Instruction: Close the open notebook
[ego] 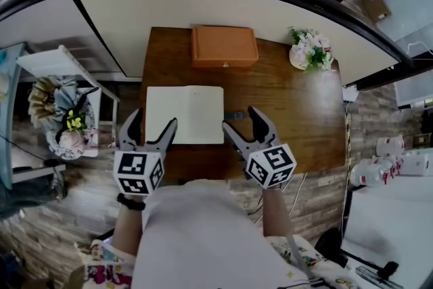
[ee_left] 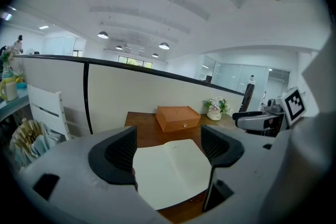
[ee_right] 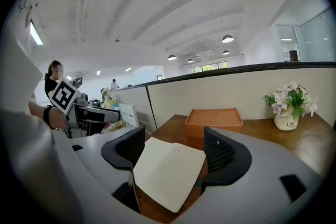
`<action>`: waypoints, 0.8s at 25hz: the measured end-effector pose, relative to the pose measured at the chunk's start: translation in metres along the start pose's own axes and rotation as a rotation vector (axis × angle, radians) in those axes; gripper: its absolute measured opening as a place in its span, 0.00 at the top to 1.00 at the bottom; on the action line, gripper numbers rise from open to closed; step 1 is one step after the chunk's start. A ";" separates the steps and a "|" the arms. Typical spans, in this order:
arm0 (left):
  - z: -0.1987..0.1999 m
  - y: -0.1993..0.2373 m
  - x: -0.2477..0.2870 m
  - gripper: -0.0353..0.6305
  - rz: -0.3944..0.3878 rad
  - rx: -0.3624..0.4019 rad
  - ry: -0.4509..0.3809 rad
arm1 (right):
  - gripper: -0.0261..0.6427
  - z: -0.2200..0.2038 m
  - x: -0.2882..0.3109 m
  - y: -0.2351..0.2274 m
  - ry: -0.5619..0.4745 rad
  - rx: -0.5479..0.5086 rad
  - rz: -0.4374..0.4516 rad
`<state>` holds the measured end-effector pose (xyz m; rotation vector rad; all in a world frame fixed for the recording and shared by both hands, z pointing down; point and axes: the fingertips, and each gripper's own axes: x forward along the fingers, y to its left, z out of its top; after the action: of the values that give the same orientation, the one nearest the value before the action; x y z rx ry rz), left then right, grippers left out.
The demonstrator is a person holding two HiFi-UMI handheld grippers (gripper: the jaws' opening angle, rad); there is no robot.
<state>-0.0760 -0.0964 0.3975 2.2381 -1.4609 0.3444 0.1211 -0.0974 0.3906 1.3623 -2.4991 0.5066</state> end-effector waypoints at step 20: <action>-0.085 0.009 0.013 0.42 -0.082 -0.182 0.177 | 0.50 -0.075 0.032 0.012 0.177 0.033 -0.022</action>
<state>-0.0763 -0.0684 0.4794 2.0596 -1.2531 0.3576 0.0977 -0.0840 0.4688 1.2944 -2.3409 0.6366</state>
